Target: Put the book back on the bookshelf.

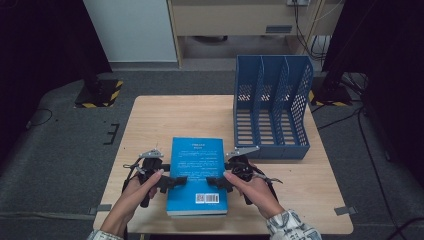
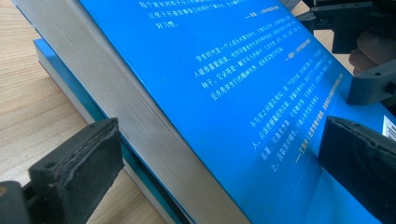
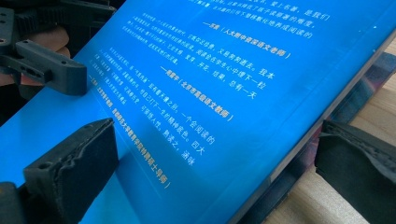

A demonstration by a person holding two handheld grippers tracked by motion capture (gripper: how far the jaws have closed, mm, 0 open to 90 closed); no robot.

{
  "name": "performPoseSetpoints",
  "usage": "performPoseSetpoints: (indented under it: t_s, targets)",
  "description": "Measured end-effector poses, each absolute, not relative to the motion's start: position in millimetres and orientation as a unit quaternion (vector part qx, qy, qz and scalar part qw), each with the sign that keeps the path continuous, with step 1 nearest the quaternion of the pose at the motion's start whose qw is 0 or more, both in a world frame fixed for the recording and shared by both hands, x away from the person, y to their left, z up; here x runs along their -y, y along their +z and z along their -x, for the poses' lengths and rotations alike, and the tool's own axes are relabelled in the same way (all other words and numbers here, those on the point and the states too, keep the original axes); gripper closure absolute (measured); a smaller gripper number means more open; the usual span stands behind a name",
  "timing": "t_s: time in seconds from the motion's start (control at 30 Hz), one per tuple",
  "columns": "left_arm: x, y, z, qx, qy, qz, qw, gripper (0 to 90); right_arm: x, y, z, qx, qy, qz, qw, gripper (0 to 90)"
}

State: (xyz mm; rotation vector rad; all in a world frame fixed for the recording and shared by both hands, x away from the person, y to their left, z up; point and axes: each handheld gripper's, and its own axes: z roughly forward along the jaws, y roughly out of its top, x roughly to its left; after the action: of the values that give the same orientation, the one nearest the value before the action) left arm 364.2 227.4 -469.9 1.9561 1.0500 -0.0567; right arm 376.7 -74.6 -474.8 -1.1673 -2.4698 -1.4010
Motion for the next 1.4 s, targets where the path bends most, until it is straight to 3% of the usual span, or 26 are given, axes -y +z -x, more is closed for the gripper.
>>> performPoseSetpoints:
  t_s: [0.57,1.03,1.1,1.4]
  targets:
    - [-231.0,-483.4,-379.3,-0.416,-0.096,-0.775,0.466,0.0,74.2,-474.7,-380.4,0.804,-0.452,0.383,0.042,0.0]
    - [-229.2,-482.1,-379.2,-0.416,-0.090,-0.776,0.465,0.0,77.3,-483.9,-392.4,0.786,-0.469,0.395,0.081,0.3]
    - [-229.0,-480.6,-378.5,-0.415,-0.085,-0.779,0.462,0.0,71.0,-488.9,-396.5,0.778,-0.471,0.400,0.116,0.2]
    - [-226.6,-473.8,-378.1,-0.412,-0.073,-0.790,0.448,0.4,69.0,-477.0,-398.6,0.800,-0.445,0.391,0.093,1.2]
